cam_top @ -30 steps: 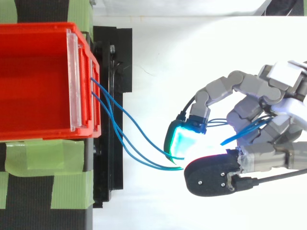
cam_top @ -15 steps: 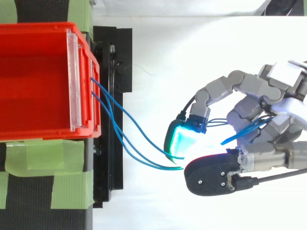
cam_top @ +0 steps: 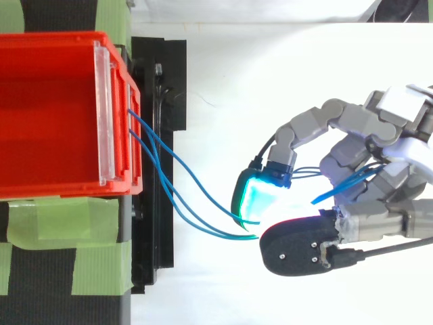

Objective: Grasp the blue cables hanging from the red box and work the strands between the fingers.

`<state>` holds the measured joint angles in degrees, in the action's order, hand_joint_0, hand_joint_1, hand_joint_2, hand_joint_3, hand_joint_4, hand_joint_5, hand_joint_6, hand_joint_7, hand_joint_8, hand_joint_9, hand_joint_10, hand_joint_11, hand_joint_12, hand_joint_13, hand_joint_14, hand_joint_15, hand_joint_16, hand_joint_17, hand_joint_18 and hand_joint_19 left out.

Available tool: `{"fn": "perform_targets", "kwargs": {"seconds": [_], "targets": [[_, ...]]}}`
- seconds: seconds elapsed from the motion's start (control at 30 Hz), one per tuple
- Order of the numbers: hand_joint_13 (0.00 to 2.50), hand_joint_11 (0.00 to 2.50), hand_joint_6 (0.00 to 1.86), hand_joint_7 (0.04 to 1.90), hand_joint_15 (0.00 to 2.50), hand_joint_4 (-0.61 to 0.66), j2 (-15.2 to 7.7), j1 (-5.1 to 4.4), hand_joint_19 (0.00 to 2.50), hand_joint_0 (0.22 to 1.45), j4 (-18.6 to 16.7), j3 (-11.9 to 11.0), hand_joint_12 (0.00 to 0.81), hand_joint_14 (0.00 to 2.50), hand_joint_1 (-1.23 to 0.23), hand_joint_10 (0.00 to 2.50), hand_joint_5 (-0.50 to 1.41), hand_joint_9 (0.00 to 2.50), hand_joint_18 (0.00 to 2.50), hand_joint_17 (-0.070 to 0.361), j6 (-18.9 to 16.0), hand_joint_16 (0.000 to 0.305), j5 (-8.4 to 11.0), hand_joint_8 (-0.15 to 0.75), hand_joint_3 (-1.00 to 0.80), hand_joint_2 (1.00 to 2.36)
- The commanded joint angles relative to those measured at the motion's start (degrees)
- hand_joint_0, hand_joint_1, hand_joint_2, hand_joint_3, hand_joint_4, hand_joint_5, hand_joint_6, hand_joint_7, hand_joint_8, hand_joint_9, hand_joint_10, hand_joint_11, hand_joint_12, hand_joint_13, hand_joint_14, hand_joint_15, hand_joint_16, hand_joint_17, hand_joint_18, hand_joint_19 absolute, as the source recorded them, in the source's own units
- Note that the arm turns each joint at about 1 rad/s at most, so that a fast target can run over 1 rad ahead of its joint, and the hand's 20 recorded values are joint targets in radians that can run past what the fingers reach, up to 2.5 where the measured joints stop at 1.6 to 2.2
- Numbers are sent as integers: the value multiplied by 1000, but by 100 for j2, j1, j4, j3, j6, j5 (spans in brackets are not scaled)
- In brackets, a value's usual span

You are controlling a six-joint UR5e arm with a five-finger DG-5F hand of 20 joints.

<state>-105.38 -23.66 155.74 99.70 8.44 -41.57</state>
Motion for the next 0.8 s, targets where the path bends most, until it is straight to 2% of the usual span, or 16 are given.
{"fn": "perform_targets", "kwargs": {"seconds": [0.0, 0.77], "targets": [[1785, 2461, 1285, 830, 1407, 60, 0, 1, 512, 1360, 0, 5, 646, 2500, -724, 2500, 128, 1274, 2421, 186, 0, 248, -1, 492, 161, 1004], [1785, 2461, 1283, 826, 1407, 58, 0, 19, 512, 1355, 0, 5, 646, 2500, -714, 2500, 131, 1274, 2421, 186, 0, 248, -1, 492, 124, 1005]]}}
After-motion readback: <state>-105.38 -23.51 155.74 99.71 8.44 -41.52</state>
